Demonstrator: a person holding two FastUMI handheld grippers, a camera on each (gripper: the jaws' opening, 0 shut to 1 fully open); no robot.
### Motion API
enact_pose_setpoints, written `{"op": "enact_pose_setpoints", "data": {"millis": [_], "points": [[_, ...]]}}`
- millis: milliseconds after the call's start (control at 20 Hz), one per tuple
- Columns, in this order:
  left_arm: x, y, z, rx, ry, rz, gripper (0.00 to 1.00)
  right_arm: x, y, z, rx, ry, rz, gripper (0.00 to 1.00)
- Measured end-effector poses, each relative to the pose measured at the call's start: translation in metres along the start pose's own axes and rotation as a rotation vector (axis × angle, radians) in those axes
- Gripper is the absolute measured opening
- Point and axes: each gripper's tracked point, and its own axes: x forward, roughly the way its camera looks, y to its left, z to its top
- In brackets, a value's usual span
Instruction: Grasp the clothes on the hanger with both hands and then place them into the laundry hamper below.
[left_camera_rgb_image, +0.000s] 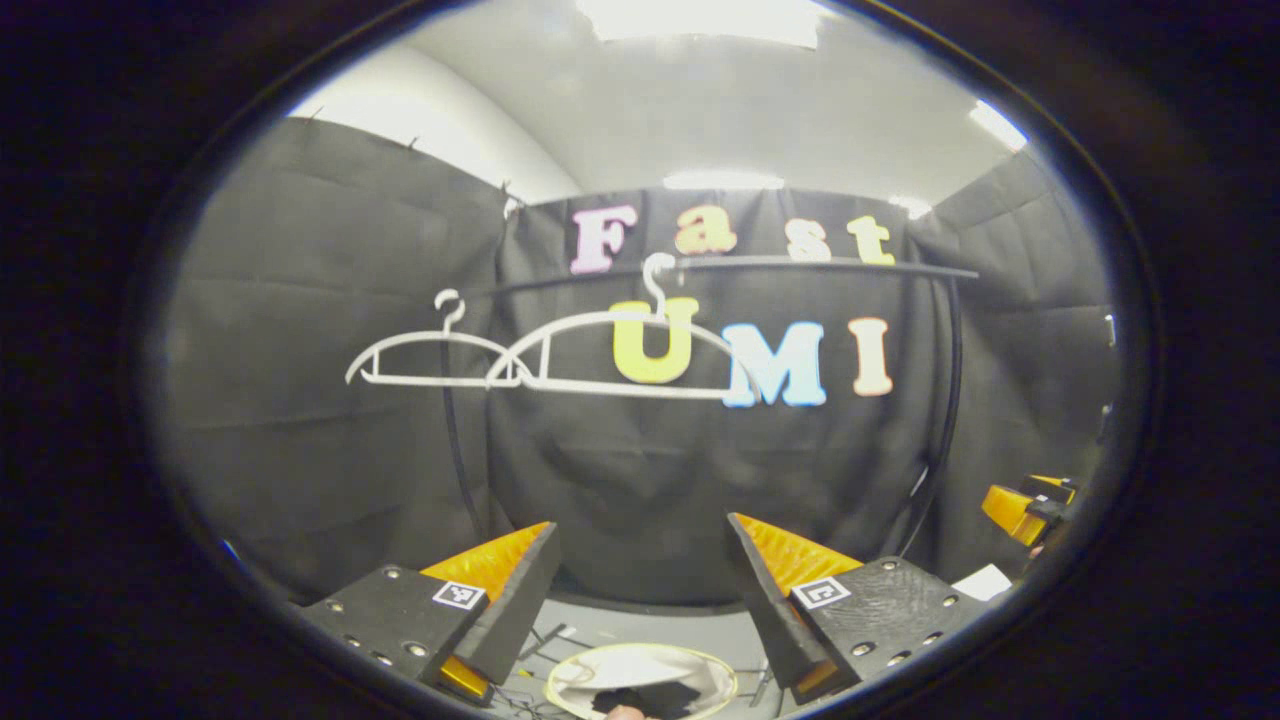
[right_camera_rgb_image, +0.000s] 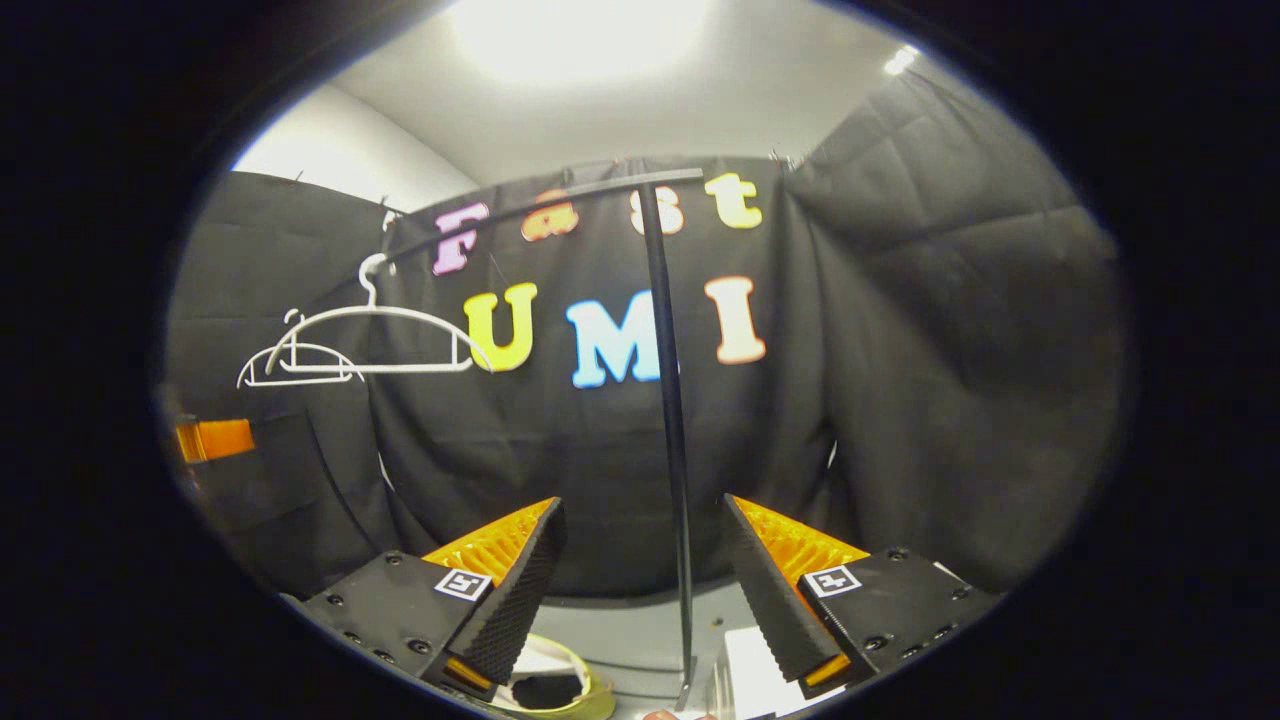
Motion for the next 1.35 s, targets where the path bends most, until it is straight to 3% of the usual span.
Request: {"op": "enact_pose_setpoints", "data": {"millis": [150,400,550,750,1100,1350], "points": [[-0.012,-0.026,0.061,-0.055,-0.084,-0.082,0.95,-0.004,0.02,0.035,0.034,-0.026,0.042,0.98],[-0.021,0.006,0.085,-0.035,-0.124,-0.065,0.94,-0.019,0.051,0.064,0.054,-0.07,0.074,0.98],[-0.029,0.028,0.071,-0.043,-0.131,-0.075,0.94,-0.03,0.07,0.051,0.055,-0.041,0.095,0.98],[-0.038,0.043,0.04,-0.066,-0.136,-0.124,0.94,-0.038,0.074,0.021,0.025,-0.006,0.067,0.98],[-0.036,0.076,0.013,-0.054,-0.102,-0.086,0.94,-0.037,0.074,-0.006,0.035,0.067,0.028,0.98],[-0.04,0.087,-0.004,-0.088,-0.078,-0.072,0.94,-0.026,0.091,-0.002,0.067,0.067,0.042,0.98]]}}
